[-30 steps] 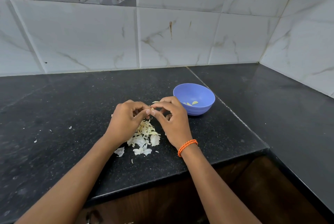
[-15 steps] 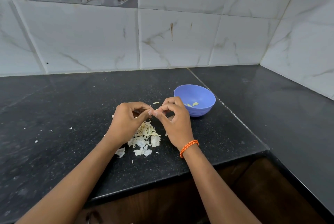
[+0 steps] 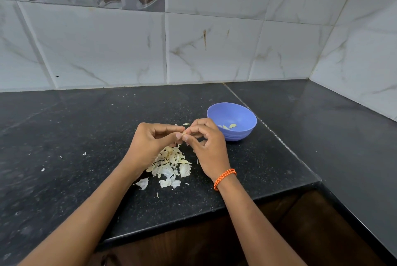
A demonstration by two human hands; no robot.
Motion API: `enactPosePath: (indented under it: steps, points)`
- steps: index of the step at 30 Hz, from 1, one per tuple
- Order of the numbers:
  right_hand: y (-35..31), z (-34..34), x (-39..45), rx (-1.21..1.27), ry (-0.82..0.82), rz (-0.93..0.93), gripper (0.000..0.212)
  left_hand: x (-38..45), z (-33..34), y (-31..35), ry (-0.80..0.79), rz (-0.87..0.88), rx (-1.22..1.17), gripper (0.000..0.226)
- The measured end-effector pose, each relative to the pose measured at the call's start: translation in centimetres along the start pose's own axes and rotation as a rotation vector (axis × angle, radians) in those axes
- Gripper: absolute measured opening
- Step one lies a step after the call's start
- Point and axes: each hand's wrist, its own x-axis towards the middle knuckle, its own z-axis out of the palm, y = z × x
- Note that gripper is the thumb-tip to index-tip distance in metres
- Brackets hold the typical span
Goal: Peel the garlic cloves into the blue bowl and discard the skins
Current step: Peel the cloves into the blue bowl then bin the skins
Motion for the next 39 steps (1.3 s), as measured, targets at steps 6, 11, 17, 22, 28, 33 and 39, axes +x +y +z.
enactPosePath:
  steps: [6, 11, 17, 22, 28, 33, 39]
  points:
    - [-0.2, 0.0, -0.1, -0.154, 0.058, -0.064, 0.018, 0.3, -0.1, -0.2, 0.042, 0.012, 0.040, 0.017]
    - [-0.7, 0.0, -0.2, -0.098, 0.050, -0.061, 0.020, 0.3, -0.2, -0.2, 0.045, 0.004, -0.014, 0.019]
    - [-0.8, 0.0, -0.3, -0.098, 0.060, -0.069, 0.015, 0.3, -0.3, 0.0, 0.036, 0.000, -0.029, 0.020]
    - [-0.5, -0.1, -0.4, -0.073, 0.075, -0.088, 0.005, 0.4, -0.5, -0.4, 0.064, 0.012, 0.076, 0.019]
    - [-0.2, -0.1, -0.5, -0.201, 0.045, -0.137, 0.024, 0.5, -0.7, -0.7, 0.089, 0.024, 0.111, 0.018]
    - [-0.2, 0.2, -0.5, -0.316, -0.028, -0.106, 0.016, 0.7, -1.0, -0.8, 0.114, 0.037, 0.078, 0.017]
    - [-0.5, -0.1, -0.4, -0.356, -0.016, -0.016, 0.014, 0.6, -0.8, -0.8, 0.168, 0.026, 0.037, 0.019]
